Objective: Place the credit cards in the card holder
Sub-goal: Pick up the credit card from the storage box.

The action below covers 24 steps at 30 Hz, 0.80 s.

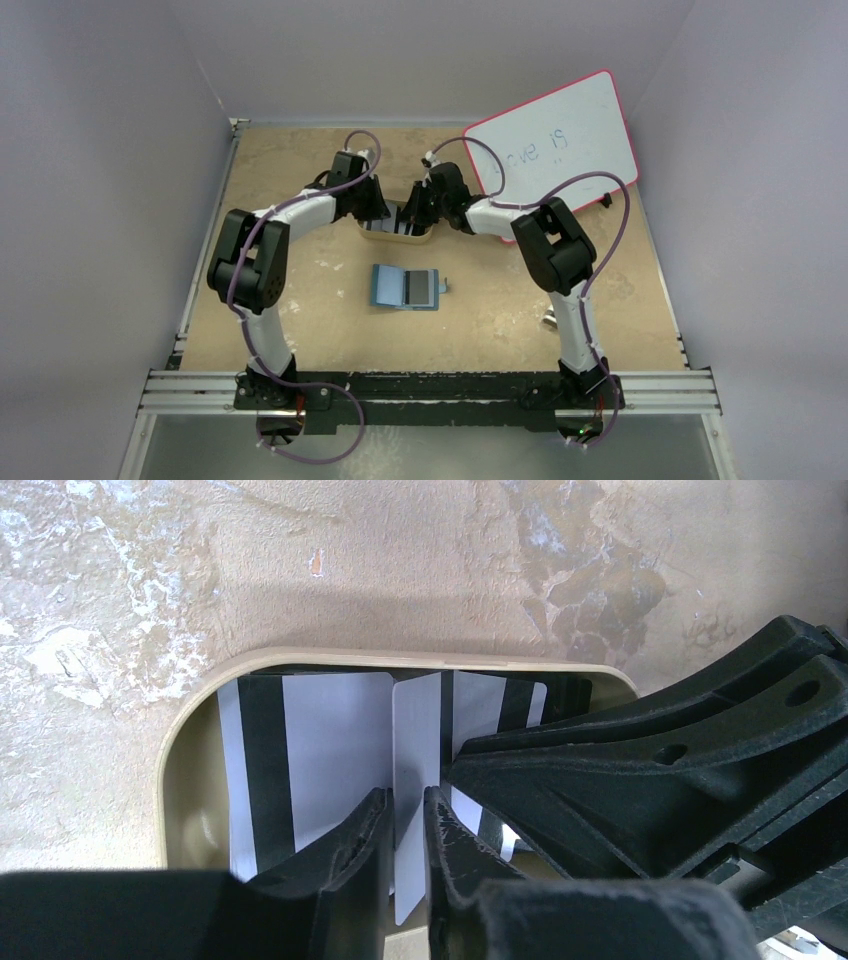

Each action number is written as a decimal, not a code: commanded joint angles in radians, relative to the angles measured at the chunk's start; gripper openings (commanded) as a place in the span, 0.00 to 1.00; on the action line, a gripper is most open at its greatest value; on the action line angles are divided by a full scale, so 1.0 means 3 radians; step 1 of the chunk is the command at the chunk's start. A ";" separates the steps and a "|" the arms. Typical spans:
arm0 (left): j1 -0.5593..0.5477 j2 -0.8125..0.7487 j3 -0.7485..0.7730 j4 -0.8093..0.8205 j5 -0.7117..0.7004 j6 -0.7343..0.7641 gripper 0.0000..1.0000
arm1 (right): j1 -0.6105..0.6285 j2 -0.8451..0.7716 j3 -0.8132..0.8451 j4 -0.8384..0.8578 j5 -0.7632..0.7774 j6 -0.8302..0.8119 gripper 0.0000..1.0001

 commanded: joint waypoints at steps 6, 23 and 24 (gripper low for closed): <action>0.0011 0.0008 0.0094 -0.0003 0.0070 -0.0055 0.00 | -0.0012 -0.0073 -0.0073 0.0055 -0.0085 0.0054 0.14; 0.0032 -0.1142 -0.0598 0.0891 0.0847 -0.0880 0.00 | -0.0381 -0.1589 -0.1110 0.0816 -0.0861 0.0174 0.36; 0.0036 -0.1207 -0.0690 0.1068 0.0956 -0.1021 0.00 | -0.0420 -0.1648 -0.1182 0.0911 -0.0949 0.0213 0.37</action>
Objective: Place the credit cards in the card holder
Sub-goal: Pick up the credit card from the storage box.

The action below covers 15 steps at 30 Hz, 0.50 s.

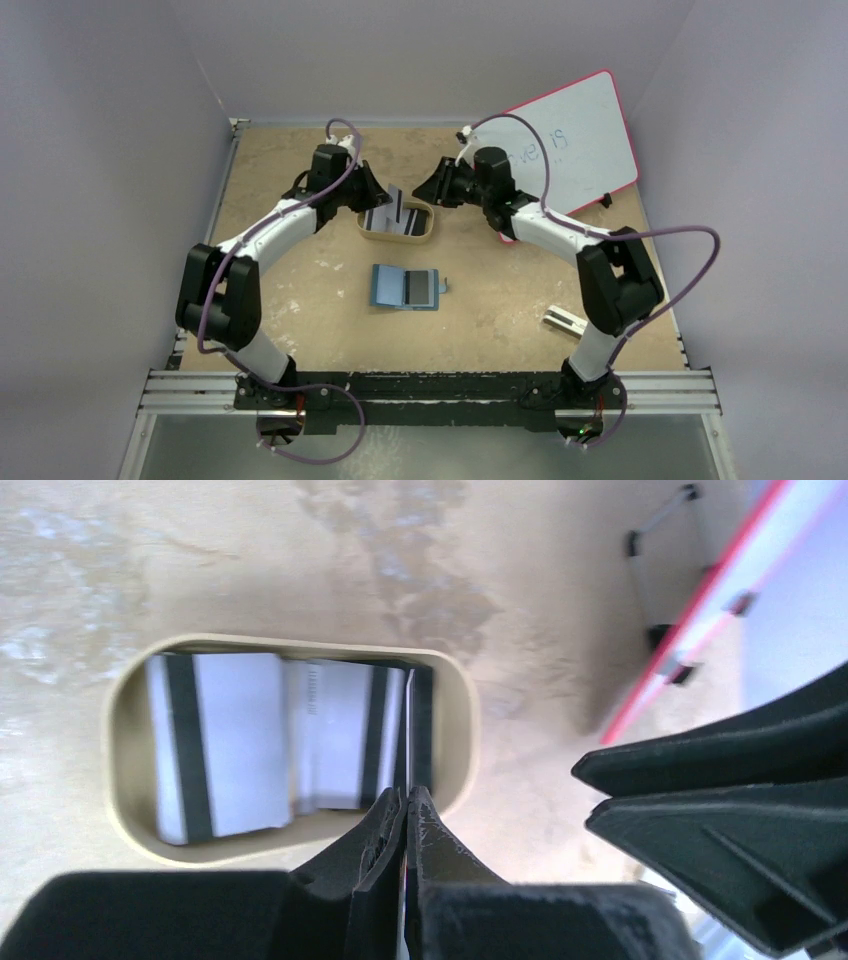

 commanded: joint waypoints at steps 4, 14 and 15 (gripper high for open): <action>0.0014 -0.0524 -0.0634 0.1321 0.0805 -0.0980 0.00 | -0.0198 -0.0332 -0.0427 0.0665 -0.0670 0.0317 0.40; 0.0005 -0.0777 -0.1175 0.2180 0.0944 -0.1652 0.00 | -0.0216 -0.0371 -0.0546 0.1028 -0.0943 0.0577 0.37; 0.0008 -0.0777 -0.1201 0.2238 0.0950 -0.1690 0.00 | -0.0217 -0.0367 -0.0546 0.1056 -0.0959 0.0590 0.36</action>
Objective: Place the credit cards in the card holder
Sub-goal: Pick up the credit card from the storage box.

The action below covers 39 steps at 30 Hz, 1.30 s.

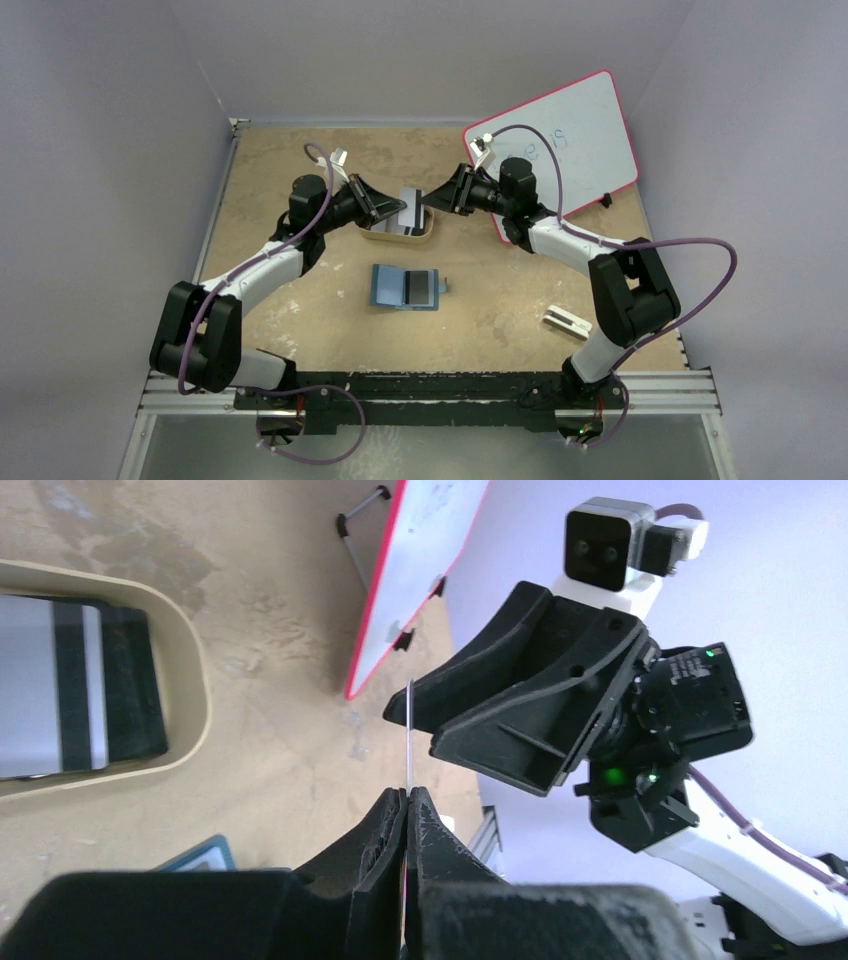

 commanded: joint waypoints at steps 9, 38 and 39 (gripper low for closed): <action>-0.0018 -0.0047 -0.0326 0.1169 0.0173 -0.0726 0.00 | 0.0007 -0.0064 -0.0109 0.0601 -0.0288 0.0295 0.29; -0.0285 -0.0517 -0.0366 -0.1905 -0.1277 0.1083 0.34 | 0.0391 -0.0339 -0.1064 0.0227 0.0317 0.0181 0.00; -0.0371 -0.0498 -0.0383 -0.1924 -0.1365 0.1080 0.34 | 0.0479 -0.0329 -0.1073 0.0203 0.0377 0.0193 0.00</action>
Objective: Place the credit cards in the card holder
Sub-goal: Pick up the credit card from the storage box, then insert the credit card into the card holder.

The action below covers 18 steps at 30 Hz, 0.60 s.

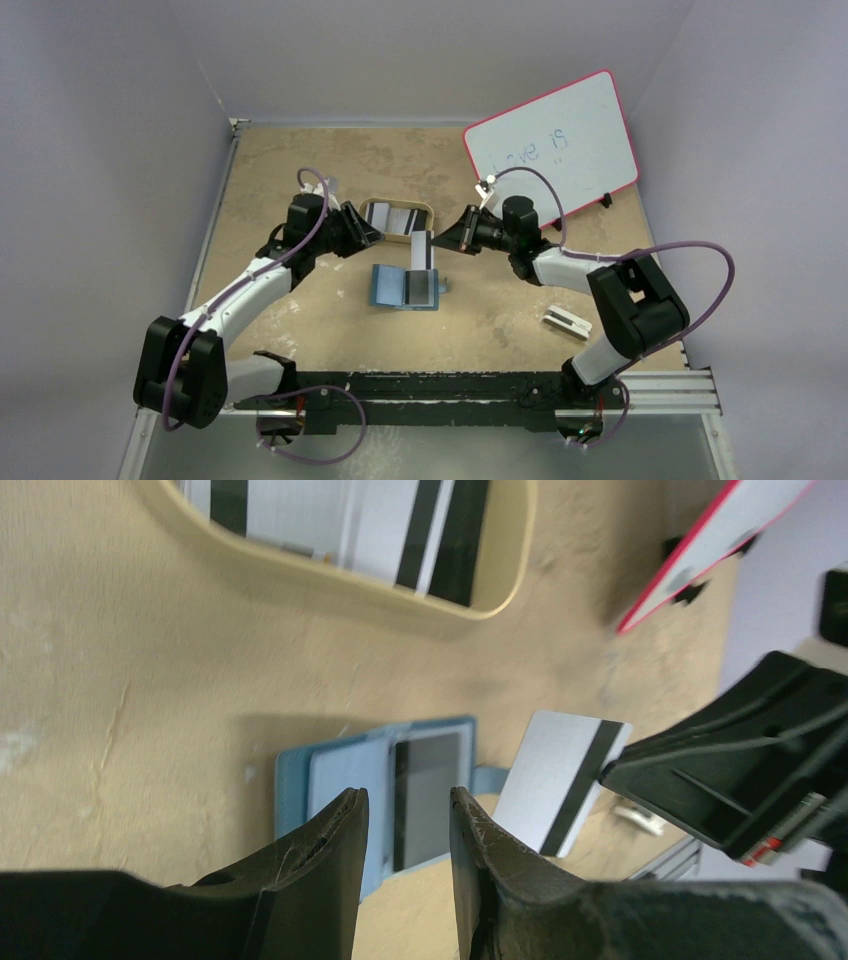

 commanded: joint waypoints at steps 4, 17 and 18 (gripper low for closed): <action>-0.0474 0.0043 -0.0191 -0.0176 -0.0668 0.0126 0.35 | 0.0373 0.0016 -0.0056 -0.0074 0.0384 -0.0003 0.00; -0.0489 -0.0067 -0.0351 -0.0292 -0.0910 0.0134 0.22 | 0.0392 0.0503 -0.0031 0.0135 0.0394 0.0139 0.00; -0.0485 -0.0041 -0.0371 -0.0271 -0.0896 0.0122 0.22 | 0.0396 0.0515 -0.0035 0.0134 0.0407 0.0139 0.00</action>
